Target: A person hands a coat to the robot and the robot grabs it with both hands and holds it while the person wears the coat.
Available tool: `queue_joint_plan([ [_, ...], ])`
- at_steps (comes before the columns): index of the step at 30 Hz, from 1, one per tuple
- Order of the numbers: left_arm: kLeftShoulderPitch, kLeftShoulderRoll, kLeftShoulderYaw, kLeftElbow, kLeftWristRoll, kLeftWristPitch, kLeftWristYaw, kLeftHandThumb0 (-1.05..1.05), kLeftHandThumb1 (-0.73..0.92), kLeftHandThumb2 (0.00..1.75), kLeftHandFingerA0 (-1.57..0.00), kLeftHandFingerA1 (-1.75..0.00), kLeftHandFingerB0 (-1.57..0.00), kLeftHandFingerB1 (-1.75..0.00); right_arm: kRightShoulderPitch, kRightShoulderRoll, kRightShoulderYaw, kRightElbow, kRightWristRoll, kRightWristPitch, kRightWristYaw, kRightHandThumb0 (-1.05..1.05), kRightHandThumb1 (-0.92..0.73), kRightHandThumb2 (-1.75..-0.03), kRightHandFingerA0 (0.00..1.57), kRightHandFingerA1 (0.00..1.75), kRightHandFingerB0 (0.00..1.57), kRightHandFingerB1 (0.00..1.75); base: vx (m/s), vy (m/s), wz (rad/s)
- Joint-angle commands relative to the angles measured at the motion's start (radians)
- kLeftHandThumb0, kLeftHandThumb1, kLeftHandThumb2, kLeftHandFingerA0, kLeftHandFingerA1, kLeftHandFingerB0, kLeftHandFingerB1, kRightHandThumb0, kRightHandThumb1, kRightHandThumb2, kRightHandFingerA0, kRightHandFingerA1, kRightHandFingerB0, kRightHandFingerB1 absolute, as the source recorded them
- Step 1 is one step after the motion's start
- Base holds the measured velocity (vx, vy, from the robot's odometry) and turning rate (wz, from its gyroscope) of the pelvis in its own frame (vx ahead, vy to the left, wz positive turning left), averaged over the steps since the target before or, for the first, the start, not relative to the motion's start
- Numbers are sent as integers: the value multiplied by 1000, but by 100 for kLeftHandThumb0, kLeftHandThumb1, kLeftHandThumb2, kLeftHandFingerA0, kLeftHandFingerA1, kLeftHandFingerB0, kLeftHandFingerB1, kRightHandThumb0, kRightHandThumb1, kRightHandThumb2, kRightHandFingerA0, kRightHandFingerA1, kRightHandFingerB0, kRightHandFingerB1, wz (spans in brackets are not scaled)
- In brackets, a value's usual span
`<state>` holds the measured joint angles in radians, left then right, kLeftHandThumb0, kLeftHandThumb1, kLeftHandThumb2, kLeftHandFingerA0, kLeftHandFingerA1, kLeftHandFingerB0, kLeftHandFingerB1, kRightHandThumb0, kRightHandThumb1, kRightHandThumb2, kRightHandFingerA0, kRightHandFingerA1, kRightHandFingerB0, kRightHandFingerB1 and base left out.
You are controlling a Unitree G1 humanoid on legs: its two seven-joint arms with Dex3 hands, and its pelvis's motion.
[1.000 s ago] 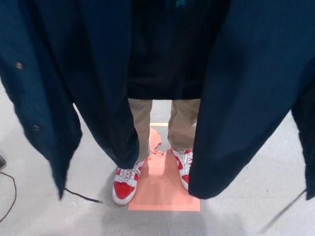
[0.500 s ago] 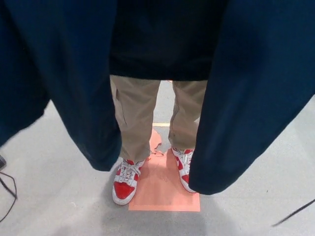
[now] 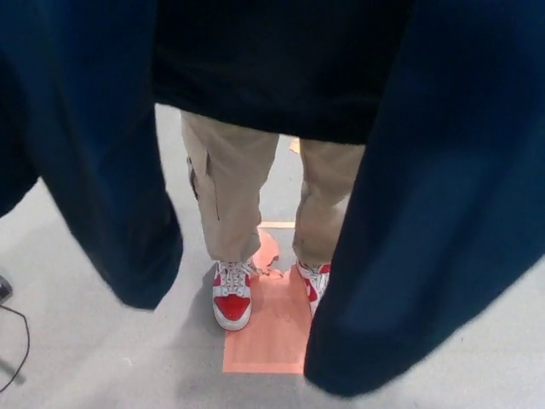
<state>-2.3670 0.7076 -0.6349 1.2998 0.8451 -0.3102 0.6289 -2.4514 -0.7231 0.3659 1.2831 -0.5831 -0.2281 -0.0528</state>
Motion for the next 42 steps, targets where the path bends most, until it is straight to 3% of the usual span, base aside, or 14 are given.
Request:
queue_joint_plan([
  [1, -43, 79, 5, 52, 50, 91, 56, -49, 74, 63, -98, -175, -68, -160, -49, -112, -1, 34, -59, 47, -134, -44, -84, -65, 90, 175, 68, 168, 0, 0, 0],
  [17, -42, 90, 2, 64, 96, 89, 72, -46, 77, 64, -93, -175, -62, -166, -57, -109, 5, 46, -86, 52, -128, -48, -83, -65, 92, 175, 75, 162, 0, 0, 0],
  [20, -38, 86, 18, 67, 85, 95, 55, -52, 74, 63, -89, -175, -62, -157, -56, -113, 0, 45, -86, 48, -129, -45, -82, -66, 93, 175, 77, 164, 0, 0, 0],
  [24, -44, 91, 6, 65, 106, 87, 52, -49, 74, 63, -92, -175, -64, -163, -54, -115, -10, 45, -83, 53, -129, -43, -82, -65, 88, 175, 74, 160, 0, 0, 0],
  [29, -41, 85, 10, 70, 108, 102, 53, -52, 80, 65, -93, -175, -64, -165, -50, -116, -25, 45, -86, 46, -125, -46, -83, -64, 92, 175, 69, 172, 0, 0, 0],
  [35, -40, 86, -1, 68, 126, 103, 89, -51, 74, 63, -96, -175, -65, -168, -50, -113, -27, 48, -95, 50, -125, -46, -83, -65, 89, 175, 72, 161, 0, 0, 0],
  [42, -34, 83, 30, 70, 97, 103, 39, -50, 75, 63, -90, -175, -63, -159, -47, -112, -29, 47, -98, 46, -120, -44, -83, -65, 91, 175, 77, 160, 0, 0, 0],
])
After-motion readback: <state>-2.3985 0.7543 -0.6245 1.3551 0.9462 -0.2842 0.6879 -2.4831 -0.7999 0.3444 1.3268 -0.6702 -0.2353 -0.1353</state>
